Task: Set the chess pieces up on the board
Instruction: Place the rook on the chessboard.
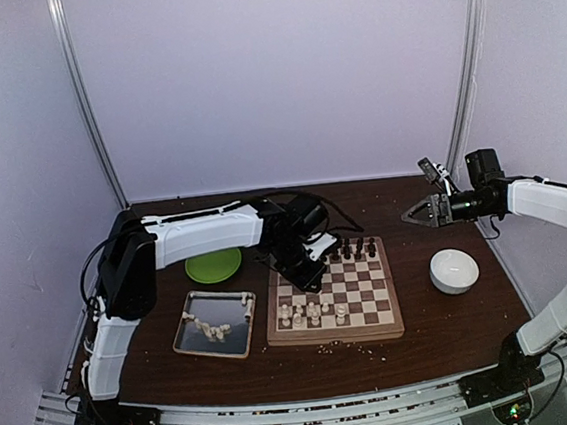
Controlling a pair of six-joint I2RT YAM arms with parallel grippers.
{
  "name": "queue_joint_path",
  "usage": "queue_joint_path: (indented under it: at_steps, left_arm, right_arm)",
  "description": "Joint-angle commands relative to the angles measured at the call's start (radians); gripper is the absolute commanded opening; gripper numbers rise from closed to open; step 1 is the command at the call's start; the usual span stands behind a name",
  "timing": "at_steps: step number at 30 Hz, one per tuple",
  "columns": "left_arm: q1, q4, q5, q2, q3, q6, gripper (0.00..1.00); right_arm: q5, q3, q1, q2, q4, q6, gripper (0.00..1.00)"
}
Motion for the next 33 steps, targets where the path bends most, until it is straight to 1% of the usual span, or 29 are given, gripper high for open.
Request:
queue_joint_path:
  at_steps: [1, 5, 8, 11, 13, 17, 21, 24, 26, 30, 33]
  left_arm:
    - [-0.011, -0.009, 0.004, 0.02, 0.038, 0.019, 0.12]
    - [-0.013, -0.011, 0.012, 0.013, 0.041, 0.022, 0.24]
    - [-0.013, -0.011, 0.007, -0.003, 0.046, 0.031, 0.31]
    - [-0.011, -0.011, 0.008, -0.032, 0.059, 0.049, 0.35]
    - [-0.008, -0.01, 0.002, -0.07, 0.064, 0.065, 0.35]
    - [0.028, -0.011, -0.019, -0.192, 0.035, 0.083, 0.35]
    - [0.108, 0.014, -0.071, -0.363, -0.071, 0.086, 0.36]
    - [0.188, 0.101, -0.144, -0.517, -0.221, 0.074, 0.39]
    - [0.259, 0.177, -0.168, -0.61, -0.333, 0.069, 0.41]
    - [0.407, 0.309, -0.091, -0.727, -0.513, 0.056, 0.54]
    - [0.487, 0.333, 0.001, -0.737, -0.536, 0.043, 0.55]
  right_arm:
    - [-0.004, 0.027, 0.005, -0.017, -0.004, -0.012, 0.68]
    - [-0.001, 0.028, 0.005, -0.019, -0.006, -0.014, 0.68]
    - [0.013, 0.027, 0.005, -0.03, -0.007, -0.014, 0.68]
    - [0.032, 0.031, 0.006, -0.045, -0.015, -0.017, 0.68]
    - [0.061, 0.042, 0.008, -0.06, -0.032, -0.029, 0.69]
    - [0.181, 0.113, 0.047, -0.08, -0.141, -0.111, 0.68]
    - [0.411, 0.201, 0.187, -0.072, -0.294, -0.257, 0.67]
    - [0.588, 0.256, 0.317, -0.04, -0.364, -0.331, 0.67]
    - [0.669, 0.301, 0.4, 0.003, -0.408, -0.376, 0.66]
    - [0.759, 0.408, 0.545, 0.125, -0.512, -0.444, 0.6]
    - [0.88, 0.486, 0.655, 0.229, -0.558, -0.455, 0.56]
